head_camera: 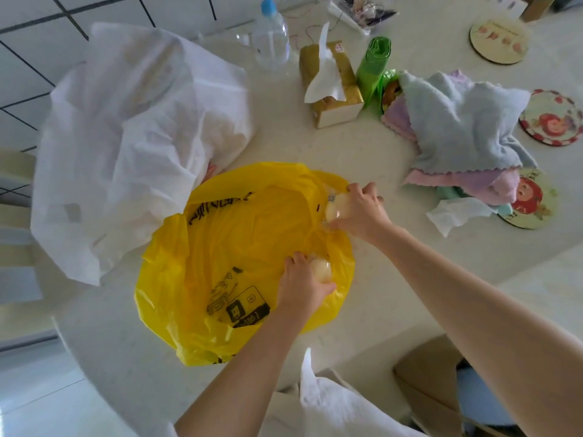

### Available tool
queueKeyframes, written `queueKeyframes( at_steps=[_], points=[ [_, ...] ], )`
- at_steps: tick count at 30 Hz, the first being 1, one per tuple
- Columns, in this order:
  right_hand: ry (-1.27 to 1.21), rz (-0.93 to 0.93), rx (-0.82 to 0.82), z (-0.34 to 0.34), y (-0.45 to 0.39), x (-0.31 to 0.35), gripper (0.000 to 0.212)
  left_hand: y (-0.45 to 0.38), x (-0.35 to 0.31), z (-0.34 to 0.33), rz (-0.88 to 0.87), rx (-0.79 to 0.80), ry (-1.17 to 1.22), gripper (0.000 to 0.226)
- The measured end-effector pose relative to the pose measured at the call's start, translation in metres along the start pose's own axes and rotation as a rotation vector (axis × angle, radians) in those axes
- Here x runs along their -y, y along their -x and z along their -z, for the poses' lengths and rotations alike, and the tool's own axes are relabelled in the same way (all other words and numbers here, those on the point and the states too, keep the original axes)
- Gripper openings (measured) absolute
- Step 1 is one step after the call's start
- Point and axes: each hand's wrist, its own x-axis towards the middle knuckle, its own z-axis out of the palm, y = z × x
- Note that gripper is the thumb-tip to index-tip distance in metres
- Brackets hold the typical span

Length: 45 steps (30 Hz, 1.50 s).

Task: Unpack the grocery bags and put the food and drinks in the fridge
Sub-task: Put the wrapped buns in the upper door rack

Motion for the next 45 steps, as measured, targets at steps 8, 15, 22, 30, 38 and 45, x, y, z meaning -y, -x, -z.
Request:
queueKeyframes(
  at_steps=[8, 15, 22, 30, 38, 45],
  points=[
    [-0.055, 0.015, -0.108, 0.004, 0.022, 0.002, 0.073, 0.002, 0.007, 0.014, 0.127, -0.023, 0.436, 0.079],
    [-0.195, 0.048, -0.195, 0.003, 0.056, 0.008, 0.077, 0.010, 0.017, 0.031, 0.201, -0.146, 0.722, 0.069],
    [-0.294, -0.029, -0.192, 0.002, 0.092, 0.007, 0.070, 0.018, 0.039, 0.054, 0.247, -0.357, 0.937, 0.074],
    [-0.460, -0.032, -0.126, -0.002, 0.153, 0.005, 0.047, 0.064, 0.055, 0.068, 0.165, -0.431, 0.979, 0.068],
    [-0.604, 0.039, 0.008, -0.035, 0.235, -0.026, 0.043, 0.158, 0.073, 0.028, 0.170, -0.503, 1.063, 0.054],
    [-0.561, 0.161, 0.125, -0.075, 0.298, -0.050, 0.042, 0.265, 0.111, -0.014, 0.277, -0.625, 1.099, 0.045]
  ],
)
